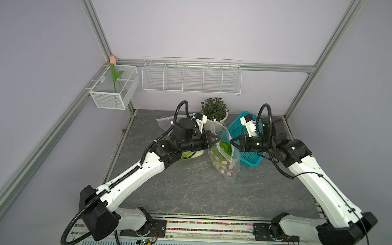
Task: Put the chinese cabbages into a zipper bag and zip it
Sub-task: Adjust the zipper food storage bag at the center of the board.
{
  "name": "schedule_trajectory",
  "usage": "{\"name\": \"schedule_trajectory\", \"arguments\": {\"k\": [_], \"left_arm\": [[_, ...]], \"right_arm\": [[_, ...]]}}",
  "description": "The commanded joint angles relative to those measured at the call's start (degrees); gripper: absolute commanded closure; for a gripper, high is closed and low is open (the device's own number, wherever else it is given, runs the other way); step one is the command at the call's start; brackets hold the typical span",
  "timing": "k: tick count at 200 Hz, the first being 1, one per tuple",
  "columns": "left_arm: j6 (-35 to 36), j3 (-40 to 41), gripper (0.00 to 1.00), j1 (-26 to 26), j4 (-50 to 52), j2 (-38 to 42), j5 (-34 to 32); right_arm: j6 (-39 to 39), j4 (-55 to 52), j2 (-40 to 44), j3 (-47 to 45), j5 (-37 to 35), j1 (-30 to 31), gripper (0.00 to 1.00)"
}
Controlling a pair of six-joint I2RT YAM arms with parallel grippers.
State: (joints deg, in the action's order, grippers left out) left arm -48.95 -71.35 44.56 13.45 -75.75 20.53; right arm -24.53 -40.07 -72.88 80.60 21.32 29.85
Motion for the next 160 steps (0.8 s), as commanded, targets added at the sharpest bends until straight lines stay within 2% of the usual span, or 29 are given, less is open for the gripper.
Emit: {"name": "schedule_trajectory", "arguments": {"k": [1,30,52,67,89,114,142,160], "left_arm": [[-4.4,1.8,1.00,1.6,-7.7,1.3,-3.4],[-7.9,6.2,1.00,1.6,-13.9,-0.4,-9.7],[-9.5,4.3,1.00,0.3,-13.9,-3.4,-10.3],[-9.5,3.0,1.00,0.2,-14.5,-4.4,-10.2],[-9.7,1.7,1.00,0.2,-14.5,-5.9,-9.7],[-9.9,0.7,1.00,0.2,-14.4,-7.1,-8.7],[-9.9,-0.3,1.00,0.2,-14.3,-7.7,-7.8],[-9.6,-0.6,1.00,0.2,-13.9,-7.6,-7.6]], "right_arm": [[4.9,-3.5,-1.4,3.8,0.4,0.1,0.91],[8.8,-4.1,-4.3,3.6,0.6,-1.0,0.77],[7.9,-3.8,-2.0,3.0,2.1,-1.0,0.49],[8.6,-6.4,1.1,2.1,-2.1,-0.4,0.34],[9.2,-10.7,5.0,-0.1,-9.4,2.4,0.22],[9.5,-12.4,7.1,-2.1,-20.9,8.8,0.18],[12.4,-12.9,3.8,-1.1,-34.9,13.8,0.19],[14.5,-10.9,0.7,0.1,-37.7,15.0,0.22]]}}
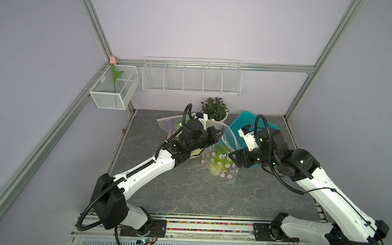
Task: Put the chinese cabbages into a zipper bag and zip it
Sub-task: Adjust the zipper food storage bag at the center of the board.
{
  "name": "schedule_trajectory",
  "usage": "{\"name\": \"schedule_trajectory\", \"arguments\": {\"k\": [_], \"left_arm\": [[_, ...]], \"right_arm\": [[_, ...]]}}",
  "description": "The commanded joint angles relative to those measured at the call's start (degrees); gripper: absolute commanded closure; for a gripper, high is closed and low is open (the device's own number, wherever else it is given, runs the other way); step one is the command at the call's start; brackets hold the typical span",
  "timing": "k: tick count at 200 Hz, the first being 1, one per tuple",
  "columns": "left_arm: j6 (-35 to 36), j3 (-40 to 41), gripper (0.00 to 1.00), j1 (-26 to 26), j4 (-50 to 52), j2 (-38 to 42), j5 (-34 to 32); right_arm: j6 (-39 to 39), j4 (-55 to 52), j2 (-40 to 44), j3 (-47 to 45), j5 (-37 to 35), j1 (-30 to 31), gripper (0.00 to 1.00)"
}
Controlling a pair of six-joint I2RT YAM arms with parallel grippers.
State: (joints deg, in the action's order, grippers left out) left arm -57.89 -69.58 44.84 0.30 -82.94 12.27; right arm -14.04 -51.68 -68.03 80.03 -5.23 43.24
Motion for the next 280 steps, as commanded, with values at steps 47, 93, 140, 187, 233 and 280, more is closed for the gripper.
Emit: {"name": "schedule_trajectory", "arguments": {"k": [47,93,140,187,233,280], "left_arm": [[4.7,-4.8,0.91,-1.7,4.5,1.1,3.9],[23.9,-5.4,0.45,-18.3,17.9,11.9,9.6],[31.3,2.2,0.45,-24.6,2.4,6.1,24.2],[37.3,1.2,0.43,-28.0,-4.2,-1.5,34.0],[43.8,3.6,0.40,-32.4,-7.6,-3.1,48.4],[41.0,8.4,0.36,-32.4,-22.4,-5.2,56.7]], "right_arm": [[8.2,9.0,-7.2,1.9,-7.7,-0.6,0.75],[17.6,14.1,-2.8,-2.9,17.9,-14.5,0.93],[22.4,24.5,-4.7,-3.7,22.3,-15.8,0.93],[24.9,22.3,-5.6,-2.1,29.0,-16.7,0.93],[24.5,22.9,-6.4,-2.9,35.2,-19.2,0.93],[24.4,22.8,-8.1,-2.5,40.0,-21.9,0.93]]}}
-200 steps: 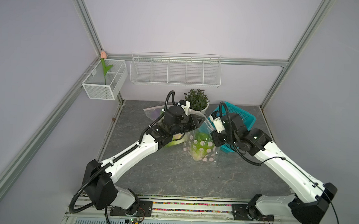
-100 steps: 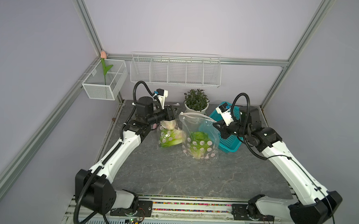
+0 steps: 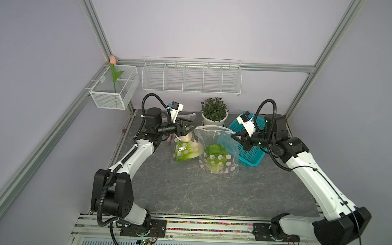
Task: Put the chinese cabbages into a zipper bag and zip it
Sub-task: Adjust the zipper food storage bag at the center of the board.
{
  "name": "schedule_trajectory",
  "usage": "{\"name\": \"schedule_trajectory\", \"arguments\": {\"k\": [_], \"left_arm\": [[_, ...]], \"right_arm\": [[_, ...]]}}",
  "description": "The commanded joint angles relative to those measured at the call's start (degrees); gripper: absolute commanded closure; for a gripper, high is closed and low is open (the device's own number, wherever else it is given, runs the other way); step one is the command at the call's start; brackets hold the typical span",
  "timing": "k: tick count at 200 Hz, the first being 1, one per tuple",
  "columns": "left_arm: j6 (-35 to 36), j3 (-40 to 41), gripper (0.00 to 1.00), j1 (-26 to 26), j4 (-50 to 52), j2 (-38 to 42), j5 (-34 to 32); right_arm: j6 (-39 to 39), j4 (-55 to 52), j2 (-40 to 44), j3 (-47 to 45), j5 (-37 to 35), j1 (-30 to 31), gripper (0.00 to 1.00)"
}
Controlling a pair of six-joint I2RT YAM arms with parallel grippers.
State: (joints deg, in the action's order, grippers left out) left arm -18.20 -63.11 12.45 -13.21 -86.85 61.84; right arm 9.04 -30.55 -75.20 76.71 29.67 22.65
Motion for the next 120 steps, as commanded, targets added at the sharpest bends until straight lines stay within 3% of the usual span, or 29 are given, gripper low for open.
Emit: {"name": "schedule_trajectory", "arguments": {"k": [1,40,62,120], "left_arm": [[1.5,2.0,0.36,0.0,-8.9,-1.3,7.2],[2.7,0.8,0.37,0.1,-11.3,-4.8,8.4],[2.4,0.0,0.42,0.4,-12.6,-7.1,9.3],[6.1,-2.4,0.82,0.6,-8.2,-8.6,10.8]], "right_arm": [[1.3,1.8,-0.9,0.9,5.1,-1.5,0.93],[1.2,1.8,-1.9,1.1,6.5,-2.4,0.93],[1.2,1.8,-2.4,1.2,6.7,-3.0,0.93],[-0.1,1.9,-3.0,1.9,6.6,-3.8,0.93]]}}
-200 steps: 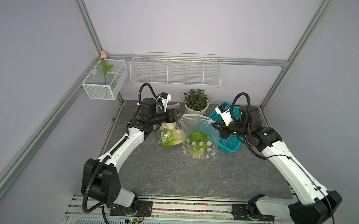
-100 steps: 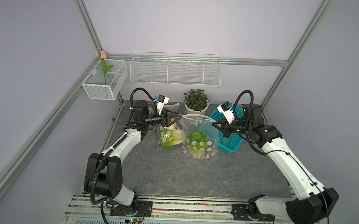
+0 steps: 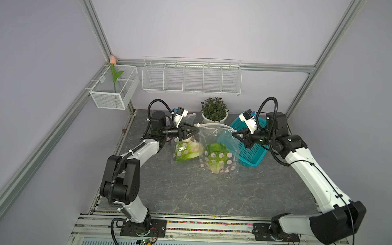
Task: Put the chinese cabbages into a zipper bag and zip it
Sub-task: Adjust the zipper food storage bag at the center of the board, then zip the zipper on the zipper food storage bag.
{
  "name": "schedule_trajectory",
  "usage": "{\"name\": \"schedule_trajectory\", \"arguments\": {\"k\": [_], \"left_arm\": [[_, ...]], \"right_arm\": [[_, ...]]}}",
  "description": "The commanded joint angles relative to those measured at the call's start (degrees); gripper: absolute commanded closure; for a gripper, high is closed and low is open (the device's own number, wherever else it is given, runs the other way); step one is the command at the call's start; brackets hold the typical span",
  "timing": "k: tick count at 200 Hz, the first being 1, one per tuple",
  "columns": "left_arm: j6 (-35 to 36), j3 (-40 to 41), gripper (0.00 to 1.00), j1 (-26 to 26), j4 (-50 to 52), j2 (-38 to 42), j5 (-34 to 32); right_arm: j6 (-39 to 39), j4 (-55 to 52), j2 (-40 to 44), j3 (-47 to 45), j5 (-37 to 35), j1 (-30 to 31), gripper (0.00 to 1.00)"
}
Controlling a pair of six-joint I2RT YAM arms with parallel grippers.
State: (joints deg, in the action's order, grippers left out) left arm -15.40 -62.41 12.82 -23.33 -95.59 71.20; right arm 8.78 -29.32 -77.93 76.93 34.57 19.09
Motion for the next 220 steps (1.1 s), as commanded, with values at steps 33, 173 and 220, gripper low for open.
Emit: {"name": "schedule_trajectory", "arguments": {"k": [33,173,220], "left_arm": [[10.4,-6.8,1.00,0.3,12.8,1.7,1.4],[40.6,-14.5,1.00,6.7,55.2,12.5,-4.2],[41.1,-14.7,1.00,6.7,55.2,12.5,-5.5]], "right_arm": [[-2.4,-2.1,1.4,4.5,-4.5,-0.3,0.79],[6.9,-34.3,-32.1,56.3,-4.1,18.2,0.55],[6.6,-34.8,-32.0,54.7,-2.4,18.1,0.62]]}}
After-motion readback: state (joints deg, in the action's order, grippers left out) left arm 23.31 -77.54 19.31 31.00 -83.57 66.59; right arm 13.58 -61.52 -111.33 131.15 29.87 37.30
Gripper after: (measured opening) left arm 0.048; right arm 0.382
